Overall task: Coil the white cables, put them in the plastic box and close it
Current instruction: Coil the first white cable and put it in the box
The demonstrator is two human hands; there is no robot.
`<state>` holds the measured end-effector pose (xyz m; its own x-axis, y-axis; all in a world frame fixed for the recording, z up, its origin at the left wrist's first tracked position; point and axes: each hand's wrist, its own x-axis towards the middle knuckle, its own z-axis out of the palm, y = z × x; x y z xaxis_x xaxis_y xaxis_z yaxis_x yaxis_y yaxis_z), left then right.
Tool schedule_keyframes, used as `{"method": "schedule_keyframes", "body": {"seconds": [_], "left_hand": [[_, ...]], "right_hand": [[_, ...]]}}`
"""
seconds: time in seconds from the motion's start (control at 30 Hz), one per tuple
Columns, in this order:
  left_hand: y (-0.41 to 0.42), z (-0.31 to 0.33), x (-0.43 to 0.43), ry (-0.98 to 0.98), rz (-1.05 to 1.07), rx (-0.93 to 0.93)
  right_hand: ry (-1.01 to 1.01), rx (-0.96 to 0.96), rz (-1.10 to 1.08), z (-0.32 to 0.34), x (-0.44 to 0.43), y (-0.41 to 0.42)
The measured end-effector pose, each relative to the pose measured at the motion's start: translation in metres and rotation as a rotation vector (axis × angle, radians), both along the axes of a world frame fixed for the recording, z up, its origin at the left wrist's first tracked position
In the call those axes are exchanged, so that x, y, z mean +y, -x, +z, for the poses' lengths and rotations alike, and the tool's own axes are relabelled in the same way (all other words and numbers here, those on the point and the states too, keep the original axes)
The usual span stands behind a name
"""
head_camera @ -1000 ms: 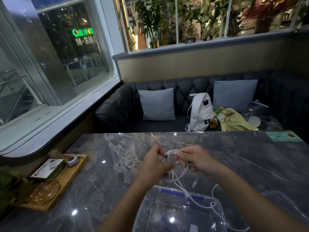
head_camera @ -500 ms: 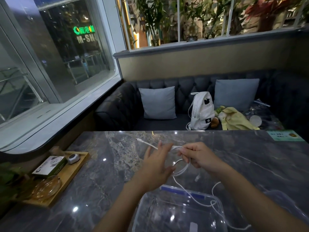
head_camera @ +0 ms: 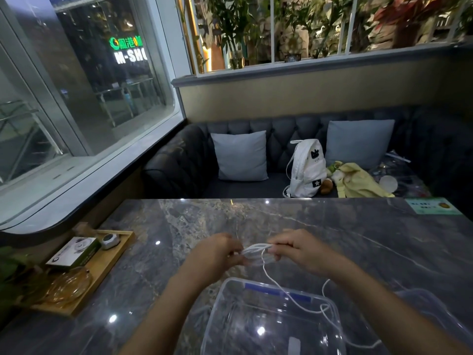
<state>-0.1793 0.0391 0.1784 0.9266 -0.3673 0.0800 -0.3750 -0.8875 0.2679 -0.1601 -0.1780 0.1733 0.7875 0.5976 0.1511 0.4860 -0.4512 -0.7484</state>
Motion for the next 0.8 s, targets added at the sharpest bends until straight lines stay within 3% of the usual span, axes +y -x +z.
{"method": "schedule_keyframes", "body": {"seconds": [0.13,0.2,0.33,0.47,0.57,0.7,0.8], "left_hand": [[0.008,-0.008,-0.007,0.239,0.325,-0.216],[0.009,-0.01,-0.011,0.396,0.394,-0.109],[0.01,-0.013,-0.016,0.901,0.494,0.261],[0.01,-0.007,-0.01,1.483,0.551,0.601],[0.007,-0.008,-0.012,1.798,0.676,0.693],[0.004,-0.013,-0.019,2.043,0.739,0.676],[0.003,-0.016,-0.018,2.051,0.707,0.624]], "right_hand": [[0.27,-0.642,-0.061,-0.001,0.007,-0.004],[0.253,-0.841,-0.146,0.002,0.01,-0.004],[0.319,-1.157,-0.167,-0.009,0.016,-0.001],[0.265,-1.261,-0.168,-0.019,0.015,0.003],[0.262,-1.26,-0.178,-0.022,0.02,0.004],[0.222,-1.12,-0.267,-0.025,0.031,0.004],[0.149,-0.878,-0.313,-0.024,0.038,0.009]]}}
